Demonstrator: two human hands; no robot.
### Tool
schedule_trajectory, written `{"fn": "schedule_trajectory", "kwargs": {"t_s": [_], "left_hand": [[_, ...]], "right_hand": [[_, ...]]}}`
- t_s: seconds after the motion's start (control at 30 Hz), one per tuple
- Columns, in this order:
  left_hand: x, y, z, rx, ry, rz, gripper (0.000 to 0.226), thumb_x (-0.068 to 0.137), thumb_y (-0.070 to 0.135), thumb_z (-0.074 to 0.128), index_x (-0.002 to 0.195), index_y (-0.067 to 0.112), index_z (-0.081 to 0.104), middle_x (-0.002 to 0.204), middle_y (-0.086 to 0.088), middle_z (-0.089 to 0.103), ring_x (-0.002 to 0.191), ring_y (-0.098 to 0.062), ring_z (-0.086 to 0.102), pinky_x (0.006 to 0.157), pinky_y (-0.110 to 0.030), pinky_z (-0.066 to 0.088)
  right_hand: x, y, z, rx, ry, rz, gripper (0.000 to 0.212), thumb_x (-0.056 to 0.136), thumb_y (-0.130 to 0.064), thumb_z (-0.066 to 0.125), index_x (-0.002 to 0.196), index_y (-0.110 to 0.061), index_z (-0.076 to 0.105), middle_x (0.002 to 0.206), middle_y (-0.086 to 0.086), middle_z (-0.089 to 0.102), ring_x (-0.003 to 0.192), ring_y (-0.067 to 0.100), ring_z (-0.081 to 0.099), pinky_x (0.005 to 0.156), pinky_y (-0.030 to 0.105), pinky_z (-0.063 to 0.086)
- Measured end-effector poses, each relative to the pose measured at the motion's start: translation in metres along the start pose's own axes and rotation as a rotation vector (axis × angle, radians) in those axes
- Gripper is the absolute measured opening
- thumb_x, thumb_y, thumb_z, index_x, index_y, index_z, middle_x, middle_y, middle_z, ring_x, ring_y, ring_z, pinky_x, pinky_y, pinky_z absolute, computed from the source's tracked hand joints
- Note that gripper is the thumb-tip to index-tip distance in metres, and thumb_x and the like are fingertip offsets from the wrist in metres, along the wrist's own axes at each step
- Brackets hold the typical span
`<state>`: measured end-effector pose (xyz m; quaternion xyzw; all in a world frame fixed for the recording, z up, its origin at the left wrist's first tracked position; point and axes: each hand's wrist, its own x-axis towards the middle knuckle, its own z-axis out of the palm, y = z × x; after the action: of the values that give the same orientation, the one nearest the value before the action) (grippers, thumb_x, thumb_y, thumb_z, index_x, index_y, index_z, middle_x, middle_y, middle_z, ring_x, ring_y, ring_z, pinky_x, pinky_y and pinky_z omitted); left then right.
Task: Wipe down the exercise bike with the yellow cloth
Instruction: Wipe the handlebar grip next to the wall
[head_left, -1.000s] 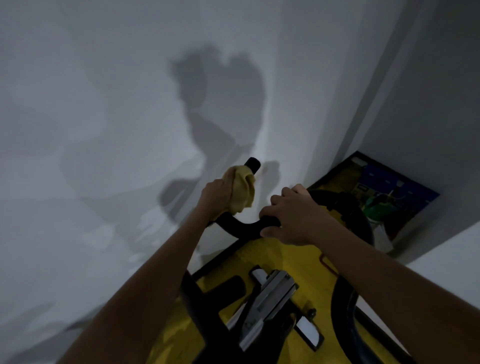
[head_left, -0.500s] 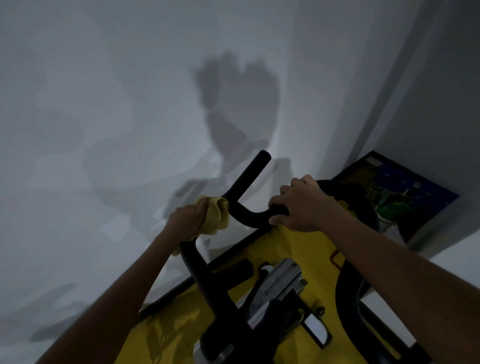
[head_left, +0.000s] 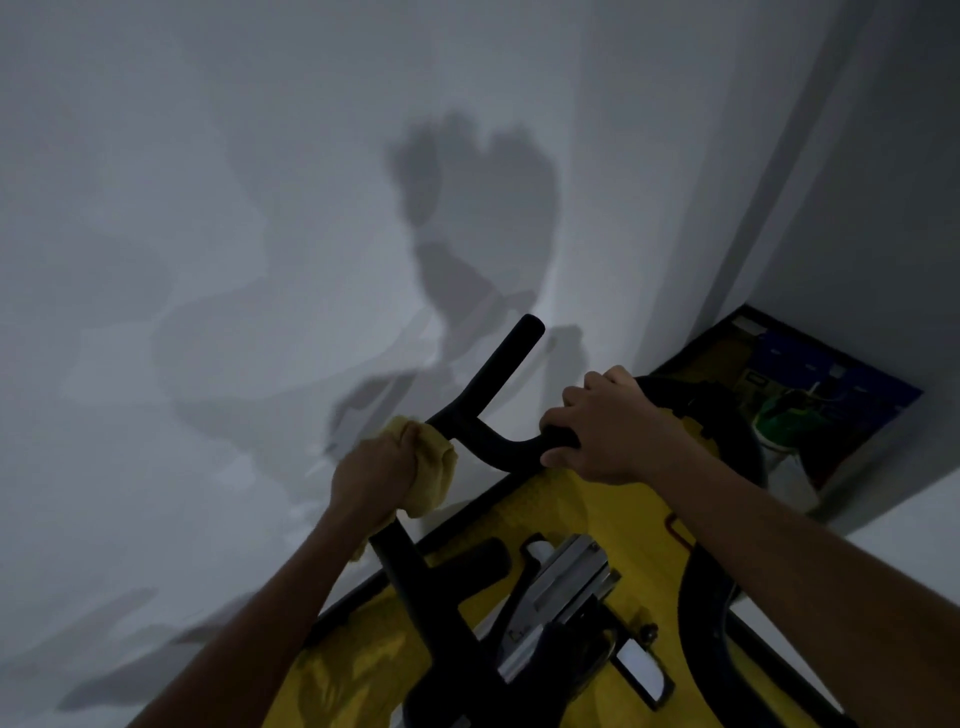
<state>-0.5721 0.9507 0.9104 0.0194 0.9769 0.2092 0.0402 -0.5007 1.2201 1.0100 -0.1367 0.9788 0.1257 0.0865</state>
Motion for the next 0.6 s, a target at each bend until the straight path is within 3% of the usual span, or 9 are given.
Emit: {"fn": "schedule_trajectory", "kwargs": {"t_s": [0.07, 0.17, 0.2, 0.27, 0.37, 0.43, 0.5, 0.6], "left_hand": [[0.015, 0.012, 0.005, 0.015, -0.003, 0.047, 0.064, 0.105, 0.051, 0.019, 0.095, 0.010, 0.067, 0.071, -0.005, 0.065, 0.064, -0.021, 0.064, 0.062, -0.031, 0.048], [0.042, 0.039, 0.008, 0.014, -0.079, 0.122, 0.048, 0.108, 0.038, 0.021, 0.132, 0.014, 0.054, 0.098, -0.015, 0.066, 0.088, -0.030, 0.065, 0.073, -0.038, 0.049], [0.050, 0.050, 0.006, -0.021, -0.122, 0.110, 0.048, 0.108, 0.037, 0.022, 0.136, 0.012, 0.051, 0.106, -0.019, 0.065, 0.096, -0.033, 0.063, 0.082, -0.041, 0.049], [0.063, 0.068, 0.004, -0.106, -0.214, 0.073, 0.059, 0.108, 0.044, 0.021, 0.124, 0.003, 0.060, 0.113, -0.024, 0.063, 0.103, -0.036, 0.061, 0.094, -0.041, 0.045], [0.079, 0.088, 0.009, -0.293, -0.266, 0.030, 0.076, 0.103, 0.058, 0.018, 0.104, 0.001, 0.069, 0.103, -0.018, 0.070, 0.094, -0.030, 0.065, 0.090, -0.036, 0.043], [0.089, 0.104, 0.010, -0.435, -0.256, 0.030, 0.083, 0.094, 0.071, 0.017, 0.093, 0.008, 0.072, 0.093, -0.013, 0.073, 0.089, -0.028, 0.069, 0.093, -0.040, 0.048], [0.100, 0.122, 0.010, -0.492, -0.223, 0.037, 0.087, 0.087, 0.077, 0.016, 0.092, 0.010, 0.071, 0.094, -0.014, 0.073, 0.089, -0.028, 0.069, 0.097, -0.046, 0.049], [0.106, 0.153, 0.005, -0.521, -0.186, 0.054, 0.079, 0.095, 0.070, 0.019, 0.092, 0.008, 0.068, 0.098, -0.015, 0.070, 0.093, -0.029, 0.066, 0.097, -0.044, 0.049]], "right_hand": [[-0.001, 0.000, 0.002, -0.007, 0.015, 0.001, 0.059, 0.098, -0.070, 0.030, 0.140, -0.036, 0.051, 0.130, 0.001, 0.059, 0.121, 0.025, 0.049, 0.108, 0.043, 0.030], [-0.001, 0.000, 0.002, -0.016, 0.020, -0.001, 0.058, 0.098, -0.070, 0.030, 0.139, -0.035, 0.051, 0.129, 0.001, 0.058, 0.119, 0.025, 0.049, 0.107, 0.042, 0.029], [0.000, 0.000, 0.003, -0.012, 0.019, -0.001, 0.058, 0.098, -0.070, 0.030, 0.139, -0.035, 0.051, 0.128, 0.001, 0.058, 0.119, 0.026, 0.048, 0.107, 0.042, 0.029], [0.000, 0.001, 0.003, 0.001, 0.016, 0.001, 0.058, 0.098, -0.070, 0.031, 0.139, -0.034, 0.052, 0.128, 0.001, 0.057, 0.119, 0.026, 0.048, 0.108, 0.043, 0.028], [0.001, 0.001, 0.004, 0.018, 0.009, 0.008, 0.057, 0.098, -0.069, 0.032, 0.139, -0.035, 0.052, 0.128, 0.001, 0.057, 0.119, 0.026, 0.047, 0.108, 0.043, 0.027], [0.001, 0.001, 0.004, 0.029, 0.013, 0.012, 0.055, 0.098, -0.069, 0.033, 0.138, -0.035, 0.053, 0.125, 0.001, 0.057, 0.117, 0.025, 0.046, 0.107, 0.043, 0.026], [0.001, 0.001, 0.004, 0.043, 0.024, 0.016, 0.054, 0.098, -0.068, 0.034, 0.136, -0.035, 0.054, 0.121, 0.000, 0.057, 0.113, 0.024, 0.046, 0.105, 0.042, 0.026], [0.001, 0.001, 0.003, 0.045, 0.024, 0.020, 0.053, 0.098, -0.068, 0.035, 0.135, -0.036, 0.055, 0.120, -0.001, 0.057, 0.111, 0.023, 0.046, 0.104, 0.042, 0.027]]}}
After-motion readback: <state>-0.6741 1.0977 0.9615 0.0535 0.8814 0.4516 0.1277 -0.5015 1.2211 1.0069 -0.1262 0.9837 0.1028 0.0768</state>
